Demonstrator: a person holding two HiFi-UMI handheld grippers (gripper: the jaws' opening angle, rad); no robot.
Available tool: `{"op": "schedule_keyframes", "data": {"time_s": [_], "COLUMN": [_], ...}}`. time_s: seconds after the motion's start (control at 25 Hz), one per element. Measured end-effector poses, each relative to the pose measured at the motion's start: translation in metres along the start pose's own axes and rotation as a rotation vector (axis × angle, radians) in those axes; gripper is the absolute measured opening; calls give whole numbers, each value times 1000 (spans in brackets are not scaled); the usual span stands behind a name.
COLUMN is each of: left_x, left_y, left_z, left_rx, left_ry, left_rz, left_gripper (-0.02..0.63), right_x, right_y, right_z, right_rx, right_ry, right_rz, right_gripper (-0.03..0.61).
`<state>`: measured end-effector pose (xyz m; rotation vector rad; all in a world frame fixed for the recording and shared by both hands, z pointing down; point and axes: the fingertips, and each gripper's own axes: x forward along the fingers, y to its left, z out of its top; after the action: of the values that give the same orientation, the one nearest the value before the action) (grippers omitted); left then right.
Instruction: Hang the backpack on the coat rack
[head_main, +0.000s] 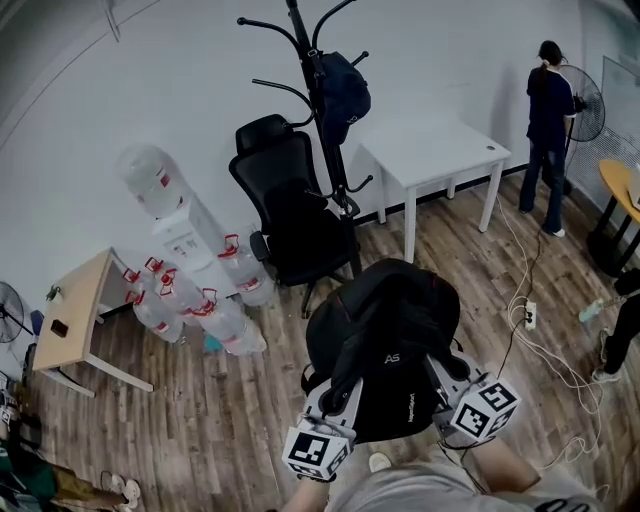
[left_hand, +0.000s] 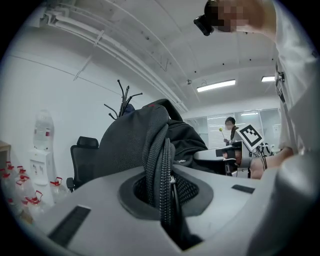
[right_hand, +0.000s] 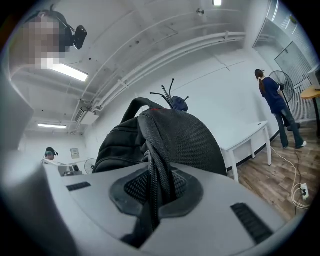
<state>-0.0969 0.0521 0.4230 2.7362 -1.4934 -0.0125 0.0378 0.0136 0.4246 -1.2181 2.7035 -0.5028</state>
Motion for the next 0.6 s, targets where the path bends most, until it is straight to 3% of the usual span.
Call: {"op": "schedule_keyframes", "data": {"time_s": [0.6], "left_x": [52], "left_y": [46], "left_z": [-30], "left_rx": [-36], "left_ry": [53], "left_rz": [42], "left_gripper": [35], "right_x": [65], "right_y": [-46], "right_z": [-10], "right_rx": [-8], "right_ry": [82], "right_rz": [29], "right_gripper": [29]}}
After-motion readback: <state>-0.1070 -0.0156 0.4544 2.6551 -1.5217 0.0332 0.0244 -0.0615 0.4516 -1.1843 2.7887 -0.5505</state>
